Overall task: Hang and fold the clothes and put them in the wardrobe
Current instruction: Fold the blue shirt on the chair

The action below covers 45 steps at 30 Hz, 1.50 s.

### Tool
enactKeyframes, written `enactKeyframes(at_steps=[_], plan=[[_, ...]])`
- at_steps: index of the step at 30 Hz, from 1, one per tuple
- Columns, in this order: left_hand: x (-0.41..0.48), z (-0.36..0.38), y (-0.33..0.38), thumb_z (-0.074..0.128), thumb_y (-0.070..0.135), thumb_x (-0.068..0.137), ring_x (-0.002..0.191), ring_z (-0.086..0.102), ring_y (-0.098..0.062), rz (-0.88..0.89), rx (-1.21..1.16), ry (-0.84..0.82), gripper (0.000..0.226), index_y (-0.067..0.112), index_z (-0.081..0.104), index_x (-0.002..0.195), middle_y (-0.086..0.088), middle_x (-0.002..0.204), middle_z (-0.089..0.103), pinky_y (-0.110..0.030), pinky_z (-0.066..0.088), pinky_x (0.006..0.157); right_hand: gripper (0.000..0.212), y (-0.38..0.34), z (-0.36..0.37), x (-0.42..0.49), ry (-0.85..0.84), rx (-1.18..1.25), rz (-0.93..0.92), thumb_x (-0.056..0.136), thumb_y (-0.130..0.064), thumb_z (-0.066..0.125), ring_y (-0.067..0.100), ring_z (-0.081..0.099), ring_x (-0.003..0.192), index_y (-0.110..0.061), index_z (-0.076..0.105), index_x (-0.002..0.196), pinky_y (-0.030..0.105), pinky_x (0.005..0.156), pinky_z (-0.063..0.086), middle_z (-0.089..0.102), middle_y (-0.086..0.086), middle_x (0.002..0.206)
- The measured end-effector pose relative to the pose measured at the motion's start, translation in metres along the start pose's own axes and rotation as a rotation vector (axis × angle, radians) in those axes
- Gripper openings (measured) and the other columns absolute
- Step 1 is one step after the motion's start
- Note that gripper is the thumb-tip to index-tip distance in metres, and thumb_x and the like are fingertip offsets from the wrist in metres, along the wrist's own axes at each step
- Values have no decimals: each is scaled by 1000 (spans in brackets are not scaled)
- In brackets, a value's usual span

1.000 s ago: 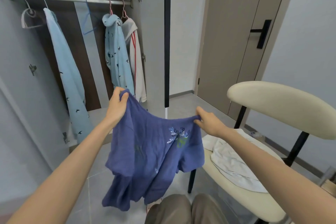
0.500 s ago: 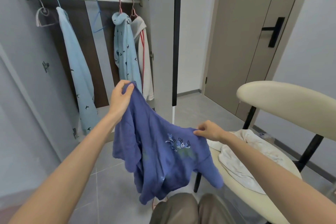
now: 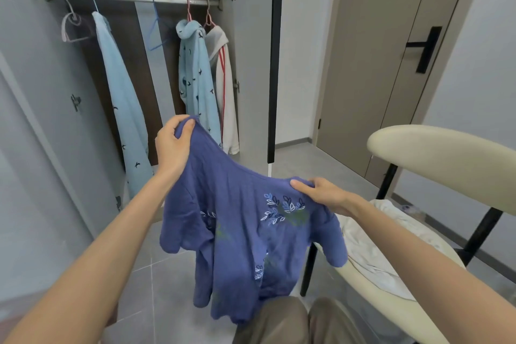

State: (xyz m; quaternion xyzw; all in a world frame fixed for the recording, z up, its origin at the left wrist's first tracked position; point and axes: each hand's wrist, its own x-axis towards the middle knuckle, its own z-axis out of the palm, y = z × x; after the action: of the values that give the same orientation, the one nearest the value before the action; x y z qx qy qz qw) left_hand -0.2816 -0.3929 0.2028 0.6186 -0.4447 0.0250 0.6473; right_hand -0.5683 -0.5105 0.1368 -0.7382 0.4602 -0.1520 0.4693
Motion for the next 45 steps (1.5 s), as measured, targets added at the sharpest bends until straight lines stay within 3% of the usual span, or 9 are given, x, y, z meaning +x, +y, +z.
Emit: enactKeyframes(at_steps=[2, 7, 11, 16, 23, 28, 32, 38, 45], plan=[[1, -4, -2, 49, 20, 98, 96, 53, -7, 1, -3, 28, 19, 13, 65, 107, 4, 103, 62, -11, 40, 82, 50, 1, -2, -4, -152, -35, 58, 82, -50, 68, 16, 68, 86, -4, 67, 101, 30, 81, 56, 73, 6, 98], [0, -10, -13, 48, 20, 98, 95, 53, -7, -46, -7, 59, 15, 21, 62, 102, 7, 101, 61, -9, 39, 79, 22, 12, 1, -8, -247, 129, 37, 89, -32, 65, 11, 69, 82, -10, 68, 92, 18, 70, 53, 72, 1, 96], [-2, -12, -17, 49, 21, 98, 97, 52, -9, -64, 29, 60, 18, 16, 64, 106, 6, 102, 60, -20, 39, 85, 28, 15, 6, -5, -237, 304, -5, 95, -26, 57, 19, 67, 99, -5, 61, 114, 24, 80, 55, 68, 9, 115], [-5, -15, -19, 50, 20, 98, 95, 51, -10, -62, 101, 18, 22, 10, 64, 111, 3, 102, 60, -20, 36, 82, 28, 0, 9, -6, -178, 393, -47, 96, -18, 56, 24, 66, 100, -5, 57, 121, 30, 84, 55, 68, 11, 113], [-13, -23, -32, 48, 20, 98, 92, 49, -9, -115, 180, 34, 22, 9, 64, 110, 5, 100, 57, -13, 34, 73, 44, -14, 4, -10, -412, 563, 94, 102, -39, 36, 22, 63, 108, -6, 63, 115, 32, 87, 49, 66, 8, 119], [-18, -26, -39, 47, 20, 99, 93, 48, -9, -122, 231, 54, 24, 7, 63, 111, 2, 102, 58, -19, 32, 79, 28, -8, 8, -7, -287, 305, 171, 98, -12, 36, 16, 59, 68, -3, 58, 83, 26, 64, 47, 62, 11, 83], [-17, -28, -40, 48, 20, 98, 92, 50, -15, -120, 232, 56, 25, 4, 63, 110, -10, 108, 63, -22, 34, 80, 23, -2, 9, -7, -334, 49, 57, 100, -15, 45, 16, 59, 77, -3, 61, 91, 24, 71, 46, 63, 9, 90], [-14, -30, -44, 48, 24, 98, 91, 48, -12, -139, 265, 31, 28, 4, 63, 111, -6, 105, 61, -23, 35, 79, 29, -9, 14, -6, 116, -39, -207, 100, -25, 45, 16, 29, 72, -11, 44, 75, 27, 60, 23, 35, 6, 77], [-18, -36, -48, 43, 22, 101, 94, 50, -13, -181, 156, -24, 27, 8, 65, 108, 2, 102, 59, -24, 36, 81, 40, -36, 8, -6, 550, -13, -359, 101, -18, 40, 12, 29, 57, -15, 36, 62, 19, 51, 27, 35, -3, 58]])
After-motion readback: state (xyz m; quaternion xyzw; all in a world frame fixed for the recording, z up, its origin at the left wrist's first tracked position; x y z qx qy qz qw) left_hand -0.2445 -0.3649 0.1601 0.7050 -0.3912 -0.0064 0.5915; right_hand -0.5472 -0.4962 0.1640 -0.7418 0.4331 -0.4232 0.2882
